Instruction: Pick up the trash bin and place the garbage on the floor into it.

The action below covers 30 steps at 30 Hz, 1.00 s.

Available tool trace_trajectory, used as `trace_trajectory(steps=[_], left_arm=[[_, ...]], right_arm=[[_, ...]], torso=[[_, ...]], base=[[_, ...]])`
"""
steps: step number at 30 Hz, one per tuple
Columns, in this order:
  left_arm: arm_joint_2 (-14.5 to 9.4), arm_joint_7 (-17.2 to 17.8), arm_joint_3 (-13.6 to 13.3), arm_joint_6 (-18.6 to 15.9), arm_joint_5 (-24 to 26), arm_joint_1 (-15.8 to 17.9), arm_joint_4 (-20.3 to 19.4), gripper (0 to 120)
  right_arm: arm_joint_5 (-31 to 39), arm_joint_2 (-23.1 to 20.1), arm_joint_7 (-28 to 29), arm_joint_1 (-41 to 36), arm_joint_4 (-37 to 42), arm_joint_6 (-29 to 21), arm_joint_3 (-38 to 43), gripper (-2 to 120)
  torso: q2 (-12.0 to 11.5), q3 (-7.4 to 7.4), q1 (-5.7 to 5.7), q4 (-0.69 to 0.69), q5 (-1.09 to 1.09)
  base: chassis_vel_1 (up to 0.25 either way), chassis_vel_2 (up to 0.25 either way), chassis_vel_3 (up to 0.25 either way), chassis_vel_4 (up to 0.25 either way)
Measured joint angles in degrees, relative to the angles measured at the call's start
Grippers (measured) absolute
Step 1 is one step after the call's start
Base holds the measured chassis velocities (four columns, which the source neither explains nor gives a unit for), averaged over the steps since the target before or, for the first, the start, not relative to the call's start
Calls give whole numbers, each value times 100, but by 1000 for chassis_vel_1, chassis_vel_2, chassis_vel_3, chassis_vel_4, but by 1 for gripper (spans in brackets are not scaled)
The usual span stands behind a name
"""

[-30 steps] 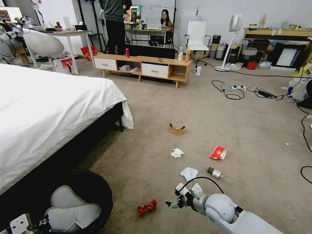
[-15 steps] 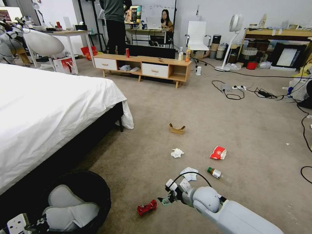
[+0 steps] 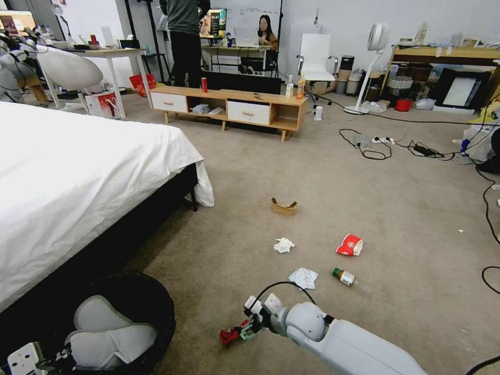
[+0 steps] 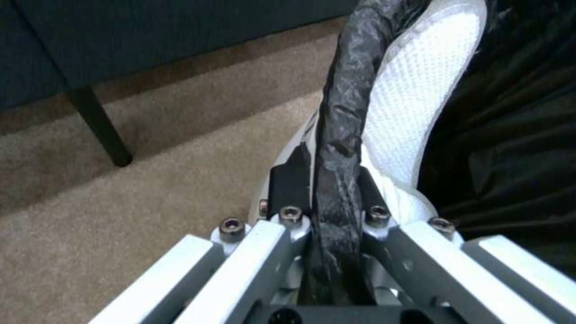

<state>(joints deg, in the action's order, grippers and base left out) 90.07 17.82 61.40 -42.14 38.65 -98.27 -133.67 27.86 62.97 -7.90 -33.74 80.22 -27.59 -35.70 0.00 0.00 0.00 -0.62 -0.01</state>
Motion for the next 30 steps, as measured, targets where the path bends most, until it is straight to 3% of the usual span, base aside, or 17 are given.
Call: trace_trajectory(steps=[30], left_arm=[[116, -6, 8, 0, -90, -66, -46, 2]], right_arm=[[-401, 833, -253, 25, -1455, 621, -151, 99]], torso=[[0, 0, 0, 0, 0]], base=[[0, 0, 0, 0]])
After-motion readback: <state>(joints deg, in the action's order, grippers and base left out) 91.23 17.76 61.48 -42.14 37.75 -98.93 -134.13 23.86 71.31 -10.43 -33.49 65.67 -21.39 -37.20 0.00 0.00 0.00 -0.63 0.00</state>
